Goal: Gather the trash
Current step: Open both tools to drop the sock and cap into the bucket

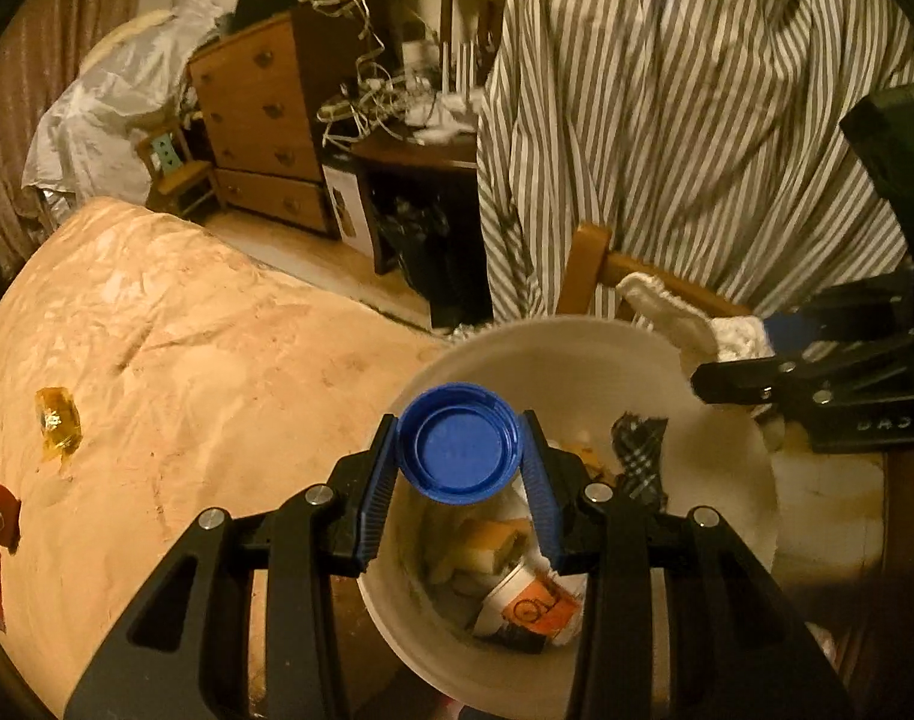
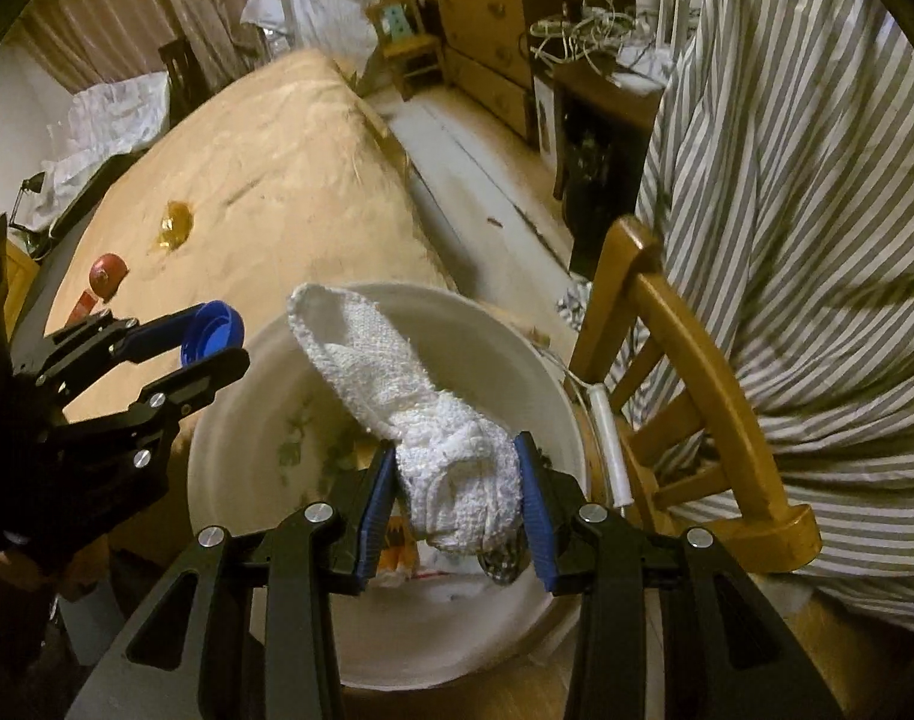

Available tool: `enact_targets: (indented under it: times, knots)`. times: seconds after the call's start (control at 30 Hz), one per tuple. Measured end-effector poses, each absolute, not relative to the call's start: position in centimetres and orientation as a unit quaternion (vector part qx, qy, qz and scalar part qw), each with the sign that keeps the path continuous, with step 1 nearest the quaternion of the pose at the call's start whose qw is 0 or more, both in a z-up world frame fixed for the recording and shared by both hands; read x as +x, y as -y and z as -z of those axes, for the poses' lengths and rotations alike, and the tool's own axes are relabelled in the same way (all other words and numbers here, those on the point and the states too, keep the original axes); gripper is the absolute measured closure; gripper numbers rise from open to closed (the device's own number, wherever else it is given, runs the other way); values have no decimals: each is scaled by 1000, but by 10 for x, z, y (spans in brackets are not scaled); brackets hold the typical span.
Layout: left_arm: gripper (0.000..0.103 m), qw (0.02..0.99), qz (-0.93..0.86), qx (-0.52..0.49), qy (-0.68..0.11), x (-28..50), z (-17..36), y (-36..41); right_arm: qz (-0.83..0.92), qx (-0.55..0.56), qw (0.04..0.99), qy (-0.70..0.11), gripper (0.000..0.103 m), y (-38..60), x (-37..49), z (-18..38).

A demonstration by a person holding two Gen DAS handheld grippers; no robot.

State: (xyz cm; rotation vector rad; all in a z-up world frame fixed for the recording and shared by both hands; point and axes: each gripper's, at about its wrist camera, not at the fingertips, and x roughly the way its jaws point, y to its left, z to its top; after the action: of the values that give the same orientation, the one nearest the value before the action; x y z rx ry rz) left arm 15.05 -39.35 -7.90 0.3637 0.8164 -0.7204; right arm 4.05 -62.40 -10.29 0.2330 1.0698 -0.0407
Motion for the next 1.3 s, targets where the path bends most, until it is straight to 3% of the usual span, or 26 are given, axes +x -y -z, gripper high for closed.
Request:
enact_targets:
  times: [0.9,1.03,1.07,1.3]
  knots:
    - [65,838,325,171,-404,167,92,387,3,135,849,-511,60,617,35,120]
    - [37,843,319,170,-398,166,92,387,0,145,850,-507,39,617,34,121]
    - [32,843,319,169,-398,166,92,387,0,146,850,-505,39,617,34,121]
    - [25,846,315,160,-399,165,89,383,-8,165,859,-485,35,618,26,111]
